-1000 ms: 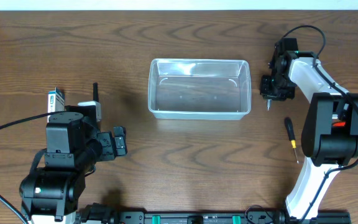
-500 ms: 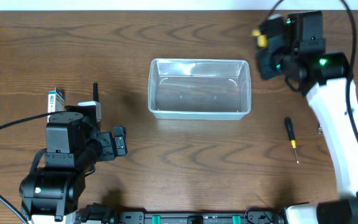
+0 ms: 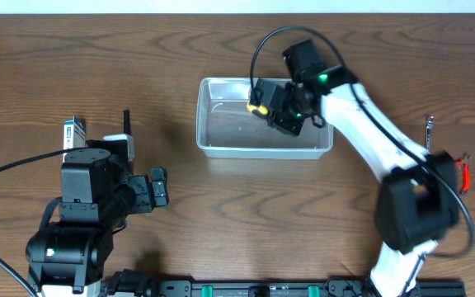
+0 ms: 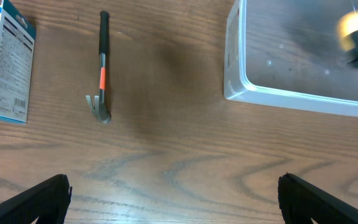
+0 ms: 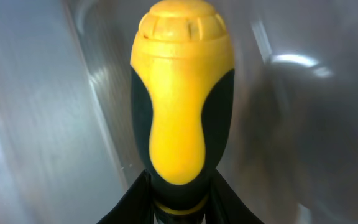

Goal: Pack container
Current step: 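Carry the screwdriver into the clear container and release it, then move the right gripper back over the small black screwdriver, then lower the right gripper and grasp the small black screwdriver handle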

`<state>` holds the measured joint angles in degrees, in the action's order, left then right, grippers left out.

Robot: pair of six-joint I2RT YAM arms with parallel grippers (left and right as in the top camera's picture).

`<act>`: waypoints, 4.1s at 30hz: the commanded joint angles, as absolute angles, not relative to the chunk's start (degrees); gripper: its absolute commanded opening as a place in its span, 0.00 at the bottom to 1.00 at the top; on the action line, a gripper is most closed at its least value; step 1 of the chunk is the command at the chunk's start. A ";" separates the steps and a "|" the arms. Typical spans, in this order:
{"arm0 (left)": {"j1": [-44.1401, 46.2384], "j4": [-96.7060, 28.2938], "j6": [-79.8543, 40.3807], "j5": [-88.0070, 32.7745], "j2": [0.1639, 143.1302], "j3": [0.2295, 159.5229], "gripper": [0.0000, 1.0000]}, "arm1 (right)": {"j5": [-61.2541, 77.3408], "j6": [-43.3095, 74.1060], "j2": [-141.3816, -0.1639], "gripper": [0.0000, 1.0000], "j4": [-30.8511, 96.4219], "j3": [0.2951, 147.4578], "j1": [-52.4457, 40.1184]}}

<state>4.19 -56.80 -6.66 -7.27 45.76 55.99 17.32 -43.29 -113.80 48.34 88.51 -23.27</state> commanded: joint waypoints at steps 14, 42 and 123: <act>4.32 -56.97 -7.18 -6.79 45.60 57.14 0.98 | 19.33 -45.01 -118.83 0.83 47.31 88.40 -23.55; 4.32 -55.22 -7.18 -6.79 45.60 57.12 0.98 | -0.62 9.80 -85.93 0.99 94.76 109.73 3.95; 4.32 -55.90 -7.18 -6.79 45.60 57.12 0.98 | -3.97 -4.05 -100.42 0.73 38.24 47.51 9.56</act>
